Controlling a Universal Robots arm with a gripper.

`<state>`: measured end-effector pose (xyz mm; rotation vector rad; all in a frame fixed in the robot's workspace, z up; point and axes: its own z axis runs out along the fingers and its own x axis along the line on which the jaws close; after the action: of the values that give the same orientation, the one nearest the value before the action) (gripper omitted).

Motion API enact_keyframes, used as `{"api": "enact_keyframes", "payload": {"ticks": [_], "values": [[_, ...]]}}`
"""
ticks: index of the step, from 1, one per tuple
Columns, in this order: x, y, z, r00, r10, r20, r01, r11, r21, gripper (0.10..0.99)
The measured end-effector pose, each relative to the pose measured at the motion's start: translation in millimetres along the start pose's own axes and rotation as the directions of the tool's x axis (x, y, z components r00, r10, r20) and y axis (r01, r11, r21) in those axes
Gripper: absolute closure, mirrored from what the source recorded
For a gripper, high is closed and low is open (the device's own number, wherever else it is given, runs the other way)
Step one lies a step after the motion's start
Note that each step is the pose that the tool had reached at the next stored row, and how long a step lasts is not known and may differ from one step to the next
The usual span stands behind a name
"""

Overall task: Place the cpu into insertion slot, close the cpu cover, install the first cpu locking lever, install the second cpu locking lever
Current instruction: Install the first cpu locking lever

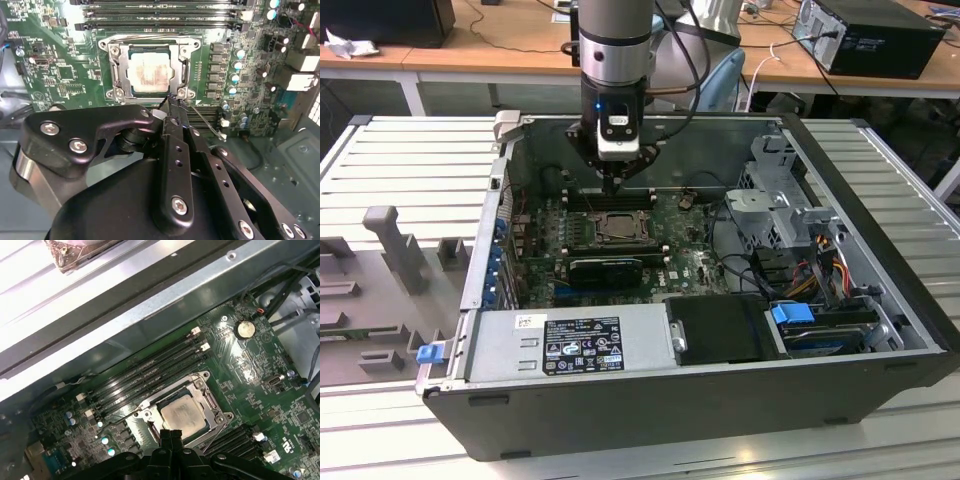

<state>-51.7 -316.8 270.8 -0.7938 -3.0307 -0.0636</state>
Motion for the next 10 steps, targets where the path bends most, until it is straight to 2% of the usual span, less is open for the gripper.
{"api": "enact_keyframes", "payload": {"ticks": [7, 10], "values": [[0.0, 0.0, 0.0, 0.9979, -0.065, -0.0025, 0.065, 0.9979, 0.001, 0.980], [0.0, 0.0, 0.0, 0.9952, -0.098, -0.0038, 0.098, 0.9952, 0.002, 0.980]]}}
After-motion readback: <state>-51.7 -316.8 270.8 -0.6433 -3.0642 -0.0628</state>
